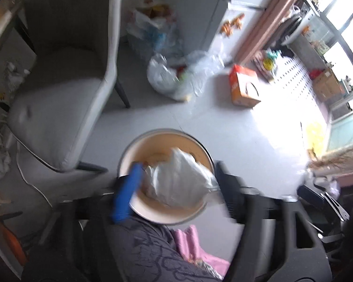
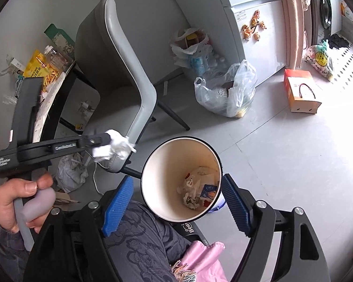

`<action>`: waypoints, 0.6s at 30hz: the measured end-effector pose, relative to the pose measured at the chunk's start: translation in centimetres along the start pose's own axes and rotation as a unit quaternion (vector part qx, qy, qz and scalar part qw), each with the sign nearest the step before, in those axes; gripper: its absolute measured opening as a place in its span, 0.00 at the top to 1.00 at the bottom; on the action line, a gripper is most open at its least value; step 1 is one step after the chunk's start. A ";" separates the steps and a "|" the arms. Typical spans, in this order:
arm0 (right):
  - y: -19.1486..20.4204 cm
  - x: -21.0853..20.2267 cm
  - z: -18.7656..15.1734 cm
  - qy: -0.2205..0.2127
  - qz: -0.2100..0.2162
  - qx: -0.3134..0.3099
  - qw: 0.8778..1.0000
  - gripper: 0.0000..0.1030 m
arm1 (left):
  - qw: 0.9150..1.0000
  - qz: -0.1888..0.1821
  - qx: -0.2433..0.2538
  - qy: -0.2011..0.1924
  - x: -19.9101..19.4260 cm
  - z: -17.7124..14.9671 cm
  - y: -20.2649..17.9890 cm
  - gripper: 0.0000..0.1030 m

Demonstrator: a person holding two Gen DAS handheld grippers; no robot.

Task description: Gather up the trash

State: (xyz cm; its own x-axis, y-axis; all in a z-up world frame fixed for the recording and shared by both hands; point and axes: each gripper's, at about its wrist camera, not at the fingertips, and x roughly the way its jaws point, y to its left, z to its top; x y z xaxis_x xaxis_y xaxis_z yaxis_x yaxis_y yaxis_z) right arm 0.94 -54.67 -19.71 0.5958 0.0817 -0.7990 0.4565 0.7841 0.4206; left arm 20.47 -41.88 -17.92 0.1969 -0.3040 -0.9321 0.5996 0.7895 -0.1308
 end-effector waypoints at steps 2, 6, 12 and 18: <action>-0.2 -0.4 0.0 -0.003 0.001 0.004 1.000 0.22 | 1.000 0.002 -0.005 -0.001 -0.5 0.0 0.3 0.30; 0.1 -1.2 -0.1 -0.011 0.002 0.008 1.000 0.18 | 1.000 -0.001 -0.014 -0.018 -2.9 0.1 1.0 0.26; 1.9 -2.9 0.2 -0.027 0.013 -0.008 1.000 0.11 | 0.997 -0.004 -0.031 -0.065 -7.8 -0.3 2.6 0.08; 4.0 -5.7 0.6 -0.058 0.030 -0.013 0.998 0.08 | 0.990 0.001 -0.061 -0.127 -14.0 -2.2 4.8 0.06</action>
State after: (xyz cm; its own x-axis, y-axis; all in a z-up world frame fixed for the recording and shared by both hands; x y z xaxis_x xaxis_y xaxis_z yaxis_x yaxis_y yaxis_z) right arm -0.22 -52.42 -13.20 0.6948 0.0573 -0.7169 0.4015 0.7962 0.4527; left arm 18.87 -32.65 -6.20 0.3965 -0.4136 -0.8196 0.5037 0.8444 -0.1825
